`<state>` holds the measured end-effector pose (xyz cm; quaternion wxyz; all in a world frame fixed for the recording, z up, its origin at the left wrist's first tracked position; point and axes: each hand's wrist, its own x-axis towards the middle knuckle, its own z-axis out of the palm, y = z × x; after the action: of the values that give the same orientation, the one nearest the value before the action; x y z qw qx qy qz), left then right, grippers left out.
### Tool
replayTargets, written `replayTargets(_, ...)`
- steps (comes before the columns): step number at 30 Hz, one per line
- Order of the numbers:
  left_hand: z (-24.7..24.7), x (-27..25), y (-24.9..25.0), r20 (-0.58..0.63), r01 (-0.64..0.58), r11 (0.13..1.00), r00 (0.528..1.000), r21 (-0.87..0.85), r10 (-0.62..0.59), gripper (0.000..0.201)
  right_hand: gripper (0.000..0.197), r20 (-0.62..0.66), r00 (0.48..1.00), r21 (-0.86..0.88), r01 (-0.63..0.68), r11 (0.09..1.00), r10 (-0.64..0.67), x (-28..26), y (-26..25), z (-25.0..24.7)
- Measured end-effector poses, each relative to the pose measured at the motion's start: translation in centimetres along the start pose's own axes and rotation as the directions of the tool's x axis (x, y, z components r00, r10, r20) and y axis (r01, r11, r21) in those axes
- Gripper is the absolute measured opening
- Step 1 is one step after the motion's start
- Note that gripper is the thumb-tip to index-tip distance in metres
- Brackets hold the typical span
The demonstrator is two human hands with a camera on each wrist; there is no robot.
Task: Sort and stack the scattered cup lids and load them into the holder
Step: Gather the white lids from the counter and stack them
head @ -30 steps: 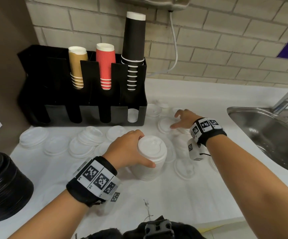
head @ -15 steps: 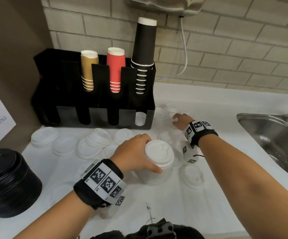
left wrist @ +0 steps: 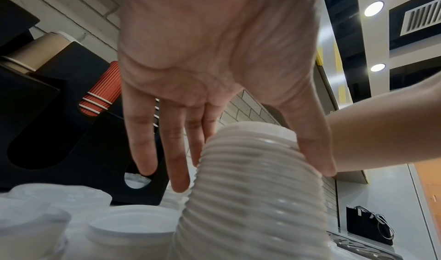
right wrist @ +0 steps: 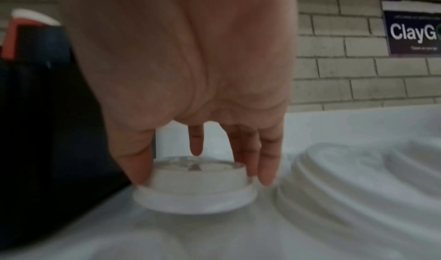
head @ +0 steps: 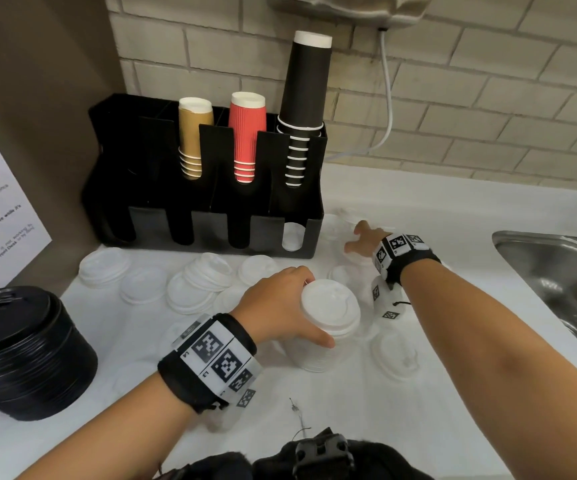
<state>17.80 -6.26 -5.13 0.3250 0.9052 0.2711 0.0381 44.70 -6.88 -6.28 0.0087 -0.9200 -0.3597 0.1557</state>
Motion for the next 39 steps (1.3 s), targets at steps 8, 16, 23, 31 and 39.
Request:
replayTargets(8,0.0,0.0,0.0,-0.015,-0.001,0.999,1.000,-0.043,0.000,0.082,0.053,0.085,0.933,0.518,0.258,0.815,-0.350,-7.7,0.6,-3.6)
replayTargets(16,0.6,-0.1,0.3,-0.122,-0.035,0.977,0.992,-0.211,0.010,0.112,0.062,-0.017,0.810,0.375,0.549,0.747,-0.586,-14.8,0.6,-2.2)
replayTargets(23,1.2,0.3,0.0,-0.139,-0.056,0.965,0.990,-0.256,0.021,0.131,0.067,-0.056,0.825,0.305,0.550,0.777,-0.562,-15.9,0.0,-1.0)
replayTargets(31,1.0,0.1,0.1,-0.135,-0.051,0.973,0.991,-0.224,0.021,0.095,0.071,-0.098,0.827,0.261,0.558,0.788,-0.553,-16.1,-1.0,0.1)
replayTargets(39,0.3,0.2,0.6,-0.123,-0.034,0.987,0.992,-0.154,0.015,0.076,0.057,-0.137,0.908,0.465,0.411,0.784,-0.395,-12.4,2.5,-1.8)
